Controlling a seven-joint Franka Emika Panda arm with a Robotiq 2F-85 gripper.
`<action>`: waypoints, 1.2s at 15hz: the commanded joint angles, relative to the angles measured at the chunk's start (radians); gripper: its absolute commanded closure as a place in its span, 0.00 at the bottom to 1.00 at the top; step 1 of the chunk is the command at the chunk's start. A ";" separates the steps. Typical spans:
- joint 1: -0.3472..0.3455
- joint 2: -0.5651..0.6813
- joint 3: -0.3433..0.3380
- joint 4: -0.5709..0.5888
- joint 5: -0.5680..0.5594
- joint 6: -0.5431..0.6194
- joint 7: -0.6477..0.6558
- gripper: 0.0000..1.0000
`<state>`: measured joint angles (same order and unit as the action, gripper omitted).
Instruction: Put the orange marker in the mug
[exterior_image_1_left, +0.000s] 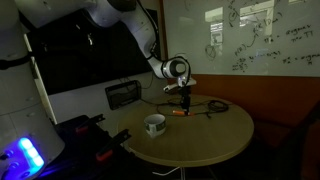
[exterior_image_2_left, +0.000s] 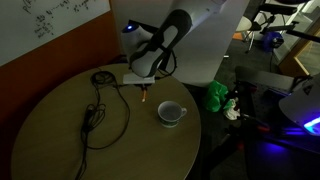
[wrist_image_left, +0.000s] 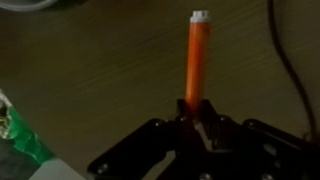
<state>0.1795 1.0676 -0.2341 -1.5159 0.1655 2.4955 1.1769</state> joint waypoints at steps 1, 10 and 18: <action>-0.009 -0.150 0.038 -0.166 -0.017 -0.007 -0.105 0.95; 0.086 -0.349 0.033 -0.488 -0.097 0.093 -0.231 0.95; 0.207 -0.426 -0.055 -0.694 -0.220 0.333 -0.242 0.95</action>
<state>0.3554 0.6898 -0.2659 -2.1314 -0.0285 2.7762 0.9642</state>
